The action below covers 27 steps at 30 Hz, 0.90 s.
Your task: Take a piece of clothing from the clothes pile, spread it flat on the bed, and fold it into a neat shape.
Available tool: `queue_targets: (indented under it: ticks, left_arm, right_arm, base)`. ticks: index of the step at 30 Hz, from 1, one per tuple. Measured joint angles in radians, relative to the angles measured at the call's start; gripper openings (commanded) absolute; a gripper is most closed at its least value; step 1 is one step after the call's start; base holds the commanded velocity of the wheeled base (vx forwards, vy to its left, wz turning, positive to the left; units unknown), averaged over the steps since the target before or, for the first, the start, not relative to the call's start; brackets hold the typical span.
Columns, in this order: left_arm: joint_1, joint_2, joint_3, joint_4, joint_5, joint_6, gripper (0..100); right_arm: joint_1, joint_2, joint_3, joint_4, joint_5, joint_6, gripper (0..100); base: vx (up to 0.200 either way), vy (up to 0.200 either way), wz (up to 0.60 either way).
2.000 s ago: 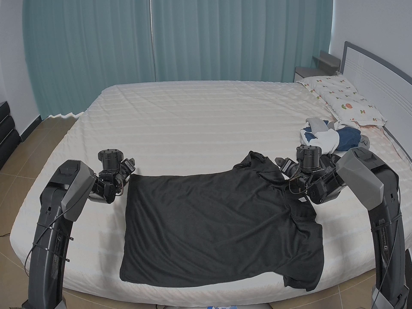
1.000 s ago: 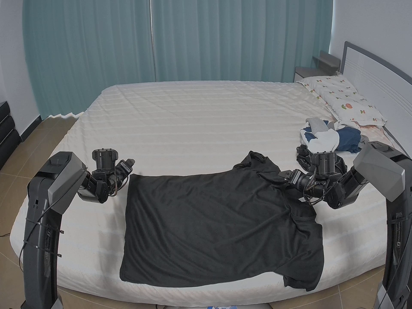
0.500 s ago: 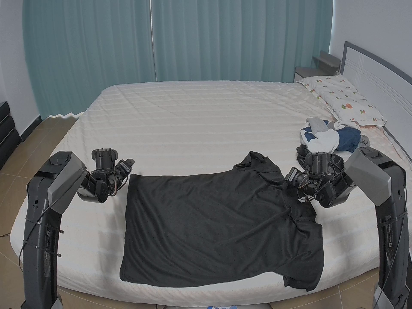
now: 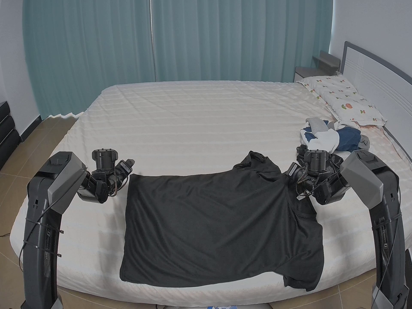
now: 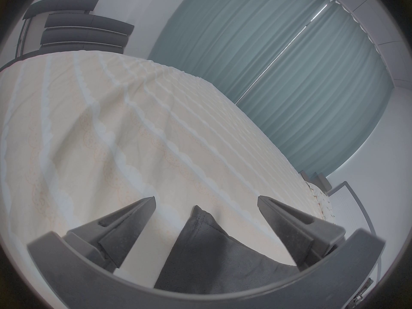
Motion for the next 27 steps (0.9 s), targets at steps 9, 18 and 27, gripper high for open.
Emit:
queue_targets:
  ticks: [9, 18, 27]
  left_arm:
    - [-0.001, 0.001, 0.0, 0.001, 0.0, 0.0, 100]
    - [-0.001, 0.001, 0.0, 0.001, 0.0, 0.0, 100]
    - [0.0, 0.001, 0.0, 0.003, -0.001, 0.0, 100]
  right_arm:
    - [-0.013, 0.015, -0.001, -0.017, 0.001, 0.0, 100]
    - [-0.027, -0.068, 0.174, -0.098, 0.081, -0.021, 100]
    - [-0.037, -0.198, 0.455, -0.144, 0.318, -0.19, 100]
  base:
    - [0.0, 0.0, 0.0]
    - [0.0, 0.0, 0.0]
    - [0.0, 0.0, 0.0]
